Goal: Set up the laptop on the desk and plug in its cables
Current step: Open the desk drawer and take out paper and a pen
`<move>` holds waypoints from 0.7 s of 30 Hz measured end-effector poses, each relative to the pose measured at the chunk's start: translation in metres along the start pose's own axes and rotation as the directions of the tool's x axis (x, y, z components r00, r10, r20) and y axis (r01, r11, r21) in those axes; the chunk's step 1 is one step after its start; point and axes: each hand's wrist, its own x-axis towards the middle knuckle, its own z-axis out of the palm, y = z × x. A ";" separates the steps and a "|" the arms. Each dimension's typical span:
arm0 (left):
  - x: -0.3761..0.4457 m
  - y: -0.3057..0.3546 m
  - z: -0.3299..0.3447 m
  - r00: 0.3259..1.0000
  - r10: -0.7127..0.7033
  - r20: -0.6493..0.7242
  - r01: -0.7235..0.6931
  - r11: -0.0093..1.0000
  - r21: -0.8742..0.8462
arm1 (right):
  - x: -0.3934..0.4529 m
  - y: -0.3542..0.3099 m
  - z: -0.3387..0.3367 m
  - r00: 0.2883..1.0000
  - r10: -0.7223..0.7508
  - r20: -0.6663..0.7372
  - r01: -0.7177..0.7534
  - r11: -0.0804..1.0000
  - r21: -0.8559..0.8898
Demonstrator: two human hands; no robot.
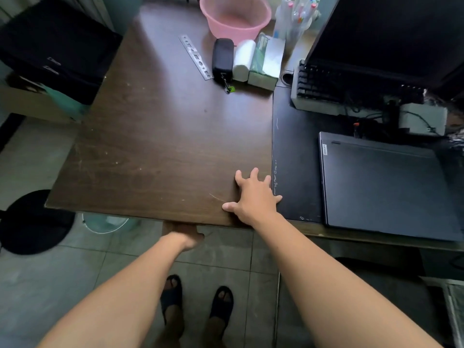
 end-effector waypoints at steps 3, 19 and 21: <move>-0.013 -0.002 0.015 0.986 0.031 -0.162 0.005 0.976 0.217 | -0.001 0.000 -0.004 1.000 0.004 0.009 -0.004 1.000 0.004; -0.105 -0.032 0.073 1.000 0.017 0.009 -0.019 0.967 0.253 | -0.013 -0.004 -0.005 0.999 0.027 -0.021 -0.026 0.999 0.036; -0.113 -0.037 0.075 0.999 0.027 0.034 -0.035 0.962 0.270 | -0.017 -0.004 -0.001 0.999 0.026 -0.039 -0.024 0.999 0.049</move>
